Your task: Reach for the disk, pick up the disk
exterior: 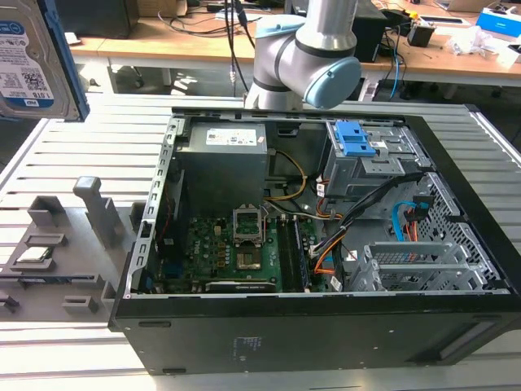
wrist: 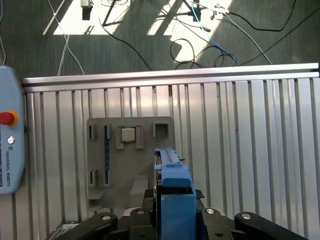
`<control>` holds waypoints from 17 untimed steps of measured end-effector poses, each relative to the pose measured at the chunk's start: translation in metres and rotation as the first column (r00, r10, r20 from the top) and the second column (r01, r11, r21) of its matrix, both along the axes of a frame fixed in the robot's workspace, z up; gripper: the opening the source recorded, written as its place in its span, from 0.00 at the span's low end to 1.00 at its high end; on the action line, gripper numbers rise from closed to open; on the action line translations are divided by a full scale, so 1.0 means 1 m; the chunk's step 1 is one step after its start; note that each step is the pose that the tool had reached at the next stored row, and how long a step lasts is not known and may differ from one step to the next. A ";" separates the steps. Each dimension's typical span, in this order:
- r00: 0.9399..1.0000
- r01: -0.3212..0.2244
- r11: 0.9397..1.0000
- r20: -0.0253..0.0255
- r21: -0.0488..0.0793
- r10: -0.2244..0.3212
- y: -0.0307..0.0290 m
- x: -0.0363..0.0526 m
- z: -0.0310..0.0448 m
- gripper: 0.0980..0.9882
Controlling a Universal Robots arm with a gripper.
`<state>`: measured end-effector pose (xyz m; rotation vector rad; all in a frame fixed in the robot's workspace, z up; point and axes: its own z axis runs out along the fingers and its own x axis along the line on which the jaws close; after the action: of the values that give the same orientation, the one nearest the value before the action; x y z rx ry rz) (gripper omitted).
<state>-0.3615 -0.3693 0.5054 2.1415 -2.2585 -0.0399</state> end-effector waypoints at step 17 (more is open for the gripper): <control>1.000 0.000 1.000 -0.003 0.000 0.000 0.0012 0.0491 0.0000 0.30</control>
<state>-0.3125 -0.3681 0.5055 2.1400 -2.2569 -0.0429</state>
